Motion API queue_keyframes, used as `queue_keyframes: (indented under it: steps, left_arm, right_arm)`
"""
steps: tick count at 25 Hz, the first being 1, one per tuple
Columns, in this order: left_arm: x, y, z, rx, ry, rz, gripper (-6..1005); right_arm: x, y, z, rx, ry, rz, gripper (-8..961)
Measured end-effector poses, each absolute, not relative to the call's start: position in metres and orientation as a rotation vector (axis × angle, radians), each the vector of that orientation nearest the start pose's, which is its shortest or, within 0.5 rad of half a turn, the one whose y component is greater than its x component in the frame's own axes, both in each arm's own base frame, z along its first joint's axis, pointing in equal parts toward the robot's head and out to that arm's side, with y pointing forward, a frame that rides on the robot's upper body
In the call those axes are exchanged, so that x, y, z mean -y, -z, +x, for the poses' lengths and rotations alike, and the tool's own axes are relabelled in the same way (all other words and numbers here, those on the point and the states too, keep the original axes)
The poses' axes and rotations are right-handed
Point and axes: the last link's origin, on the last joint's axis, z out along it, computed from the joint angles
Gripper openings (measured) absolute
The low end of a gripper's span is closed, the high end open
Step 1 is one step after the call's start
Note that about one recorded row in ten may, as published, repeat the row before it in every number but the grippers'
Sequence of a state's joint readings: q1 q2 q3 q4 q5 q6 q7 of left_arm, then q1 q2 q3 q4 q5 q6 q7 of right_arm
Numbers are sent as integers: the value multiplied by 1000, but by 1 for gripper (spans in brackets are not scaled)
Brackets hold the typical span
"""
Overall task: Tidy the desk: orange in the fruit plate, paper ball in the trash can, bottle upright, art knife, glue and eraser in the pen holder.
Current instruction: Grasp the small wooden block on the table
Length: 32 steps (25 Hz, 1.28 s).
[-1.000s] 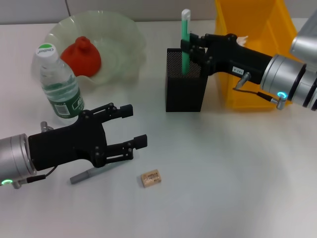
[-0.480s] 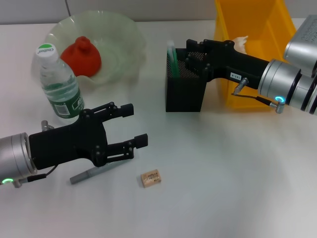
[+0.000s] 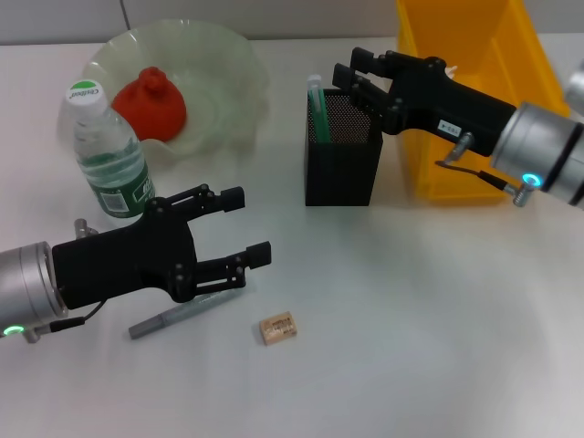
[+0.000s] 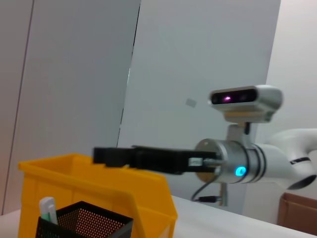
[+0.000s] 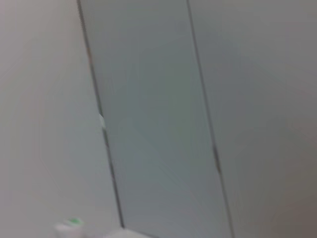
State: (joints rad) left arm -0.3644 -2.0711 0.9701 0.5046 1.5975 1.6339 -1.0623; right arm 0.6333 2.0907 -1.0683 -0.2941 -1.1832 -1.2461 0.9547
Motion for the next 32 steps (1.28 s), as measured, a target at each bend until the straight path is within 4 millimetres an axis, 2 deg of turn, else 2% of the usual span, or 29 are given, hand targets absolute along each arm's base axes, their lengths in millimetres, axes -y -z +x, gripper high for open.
queue_keyframes:
  steps: [7,13,19,23,25,29,32]
  left_arm:
    - [-275,22,-268,438,1037,-2653,801]
    - [-277,19,-268,435,1053,-2631,800]
    - [-279,16,-267,420,1052,-2624,800]
    - [-285,9,-264,462,1062,-2618,800]
    - [-286,6,-263,455,1055,-2619,800]
    - [-289,2,-261,460,1043,-2632,800]
    - [-292,-4,-258,478,1023,-2650,800]
  right_arm:
    - [-336,28,223,-431,-1240,-2355,335]
    - [-305,29,242,-419,-1257,-2365,334]
    - [-280,42,260,-465,-1186,-2449,410]
    - [-256,48,264,-431,-1234,-2465,461]
    - [-246,50,268,-410,-1238,-2456,533]
    - [-241,54,276,-441,-1194,-2433,678]
    - [-243,57,280,-472,-1163,-2428,722]
